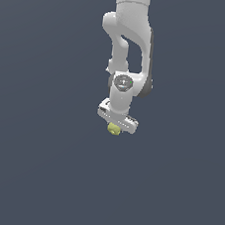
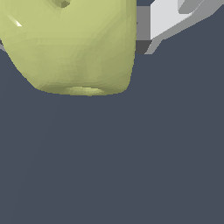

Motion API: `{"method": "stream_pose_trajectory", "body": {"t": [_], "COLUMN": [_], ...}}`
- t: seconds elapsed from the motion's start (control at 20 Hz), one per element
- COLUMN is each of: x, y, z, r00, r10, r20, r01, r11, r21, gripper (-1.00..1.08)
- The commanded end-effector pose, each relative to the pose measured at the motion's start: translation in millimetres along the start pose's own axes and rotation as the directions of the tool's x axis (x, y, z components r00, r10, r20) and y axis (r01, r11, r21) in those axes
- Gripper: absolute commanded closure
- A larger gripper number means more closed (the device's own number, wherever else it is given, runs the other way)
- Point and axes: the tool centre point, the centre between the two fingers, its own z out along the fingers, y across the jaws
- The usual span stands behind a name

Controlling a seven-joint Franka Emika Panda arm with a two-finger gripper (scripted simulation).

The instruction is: Pick up the object and move it to a goal position.

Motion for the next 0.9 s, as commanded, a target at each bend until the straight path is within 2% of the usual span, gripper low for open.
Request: {"method": "stream_pose_trajectory", "body": {"t": [0.0, 0.3, 0.85], "x": [-5, -30, -103], "y": [-3, -18, -62], "z": [-4, -22, -78], "r00": [1.0, 1.0, 1.0], "r10": [-0.001, -0.001, 0.0], "r20": [-0.001, -0.001, -0.001], "r01": [0.001, 0.001, 0.0], "r11": [1.0, 1.0, 1.0], "r21": [0.001, 0.001, -0.001], "gripper": [1.08, 1.08, 1.08]}}
